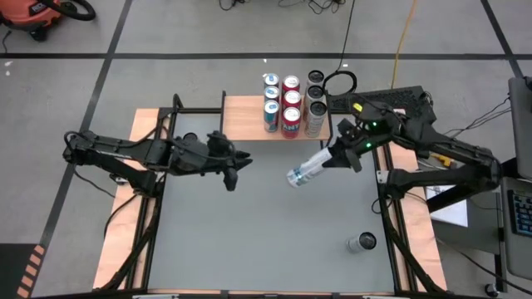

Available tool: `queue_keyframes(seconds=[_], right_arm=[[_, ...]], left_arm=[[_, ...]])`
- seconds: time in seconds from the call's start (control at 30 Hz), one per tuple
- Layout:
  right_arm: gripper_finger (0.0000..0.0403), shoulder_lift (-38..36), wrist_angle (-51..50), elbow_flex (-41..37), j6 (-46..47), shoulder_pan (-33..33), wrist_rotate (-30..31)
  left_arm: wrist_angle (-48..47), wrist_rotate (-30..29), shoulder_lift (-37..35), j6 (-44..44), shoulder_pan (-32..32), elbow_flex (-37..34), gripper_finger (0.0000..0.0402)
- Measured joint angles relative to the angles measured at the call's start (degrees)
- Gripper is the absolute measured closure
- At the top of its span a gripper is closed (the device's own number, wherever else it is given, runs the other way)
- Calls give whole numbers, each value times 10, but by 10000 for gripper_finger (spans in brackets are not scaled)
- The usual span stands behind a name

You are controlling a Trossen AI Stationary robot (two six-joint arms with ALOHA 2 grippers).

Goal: Place canned beverage on shelf
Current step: Put the top right white soda can on the shelf

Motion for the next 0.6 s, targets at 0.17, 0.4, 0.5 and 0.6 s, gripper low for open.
queue_keyframes(seconds=[0.17,0.4,0.5,0.6], right_arm=[[188,0,98,0,-29,37,30],[188,17,205,0,-76,60,41],[188,30,232,0,-105,65,43],[188,41,246,0,-135,69,43]], left_arm=[[74,72,0,-44,0,0,277],[108,90,0,-72,0,0,163],[135,90,0,-72,2,0,111],[163,95,0,-72,10,0,69]])
